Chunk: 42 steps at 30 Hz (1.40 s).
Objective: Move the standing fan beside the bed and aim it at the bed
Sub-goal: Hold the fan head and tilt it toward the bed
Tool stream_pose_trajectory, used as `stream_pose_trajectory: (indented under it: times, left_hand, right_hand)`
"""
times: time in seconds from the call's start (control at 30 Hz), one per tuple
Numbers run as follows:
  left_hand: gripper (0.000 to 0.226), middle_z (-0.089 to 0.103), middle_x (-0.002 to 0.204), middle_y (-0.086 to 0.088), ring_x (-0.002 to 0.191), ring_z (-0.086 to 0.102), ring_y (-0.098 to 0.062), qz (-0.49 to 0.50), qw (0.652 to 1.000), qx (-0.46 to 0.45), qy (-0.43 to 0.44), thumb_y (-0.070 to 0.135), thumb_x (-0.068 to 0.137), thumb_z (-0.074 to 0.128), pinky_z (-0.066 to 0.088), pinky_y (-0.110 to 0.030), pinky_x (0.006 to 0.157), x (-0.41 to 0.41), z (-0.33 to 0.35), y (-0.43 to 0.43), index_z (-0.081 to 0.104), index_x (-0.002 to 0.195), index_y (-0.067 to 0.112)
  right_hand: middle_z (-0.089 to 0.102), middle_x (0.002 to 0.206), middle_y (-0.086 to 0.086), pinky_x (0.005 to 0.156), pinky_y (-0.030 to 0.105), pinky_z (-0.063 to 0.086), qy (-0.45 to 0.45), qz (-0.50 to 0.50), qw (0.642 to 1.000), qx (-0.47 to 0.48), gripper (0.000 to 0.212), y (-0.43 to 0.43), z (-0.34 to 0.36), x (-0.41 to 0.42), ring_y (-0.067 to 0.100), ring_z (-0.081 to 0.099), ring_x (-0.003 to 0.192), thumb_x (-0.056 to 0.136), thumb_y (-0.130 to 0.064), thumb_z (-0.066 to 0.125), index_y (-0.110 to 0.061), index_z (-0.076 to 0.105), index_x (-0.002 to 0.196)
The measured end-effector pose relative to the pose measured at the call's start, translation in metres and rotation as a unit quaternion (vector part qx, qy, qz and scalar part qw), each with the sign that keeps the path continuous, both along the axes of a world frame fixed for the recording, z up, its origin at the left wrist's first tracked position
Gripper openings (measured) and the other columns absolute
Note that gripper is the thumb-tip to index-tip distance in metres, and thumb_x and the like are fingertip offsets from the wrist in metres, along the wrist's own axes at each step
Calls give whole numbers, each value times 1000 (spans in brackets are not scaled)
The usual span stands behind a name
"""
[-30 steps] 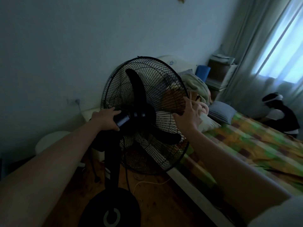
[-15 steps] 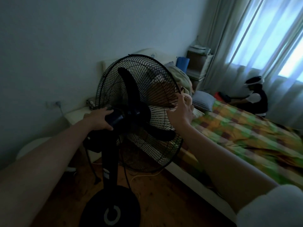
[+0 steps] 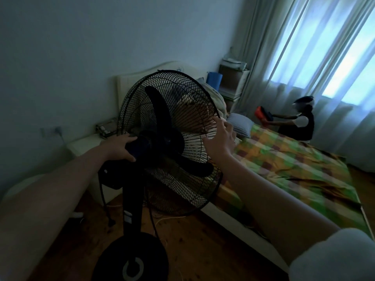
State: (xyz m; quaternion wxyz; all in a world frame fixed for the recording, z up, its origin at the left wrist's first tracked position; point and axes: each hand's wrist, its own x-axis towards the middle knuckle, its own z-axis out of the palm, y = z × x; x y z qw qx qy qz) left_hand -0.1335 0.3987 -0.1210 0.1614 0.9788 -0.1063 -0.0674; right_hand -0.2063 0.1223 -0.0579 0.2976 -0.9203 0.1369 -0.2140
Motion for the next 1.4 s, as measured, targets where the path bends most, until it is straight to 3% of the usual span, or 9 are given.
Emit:
stream_pose_trajectory:
  times: [0.4,0.57,0.7,0.93,1.07,1.2,1.4]
  left_hand:
    - [95,13,157,-4,142,19,-24,-8,1000,5,-8,41,69,75,23,-41,114,1,1,2,21,146,25]
    - [90,29,151,-11,137,29,-26,-1,998,-59,5,31,70,77,26,-33,112,7,14,-8,28,144,14]
    - [82,24,153,-15,140,25,-26,29,990,-123,-68,27,78,70,21,-29,112,19,45,-30,24,145,9]
    - [74,4,158,-12,145,6,-28,47,971,-151,-180,42,88,50,10,-46,118,53,116,-94,7,147,26]
    - [70,-3,158,-6,145,1,-30,39,968,-153,-197,54,87,42,10,-58,114,66,137,-128,7,145,36]
    - [70,-7,158,-3,145,-4,-29,9,975,-127,-180,61,85,40,6,-59,114,74,143,-161,11,144,38]
    - [70,-6,158,1,142,-15,-36,3,984,6,-177,69,81,36,0,-60,112,83,126,-185,17,143,43]
  right_hand:
    - [31,146,9,105,51,30,11,-11,1000,-17,62,1,1,1,32,32,130,80,-28,63,-32,37,136]
    - [37,143,8,103,50,34,8,17,1000,-16,62,-12,6,10,31,37,128,79,-39,64,-31,38,135]
    - [46,138,6,101,51,37,-9,40,999,14,65,-26,11,23,31,43,124,76,-41,66,-28,37,134]
    - [41,139,6,100,49,35,-11,23,1000,18,75,-41,14,57,30,46,121,74,-54,63,-17,38,133]
    - [40,142,9,103,53,37,10,75,995,71,89,-46,15,74,29,41,128,72,-58,66,-15,30,141]
    - [39,146,8,106,51,37,60,128,984,104,99,-46,9,83,29,39,132,68,-58,70,-17,22,145]
    - [39,145,9,103,40,43,24,139,984,111,101,-46,-1,89,26,41,130,66,-43,79,-14,23,145]
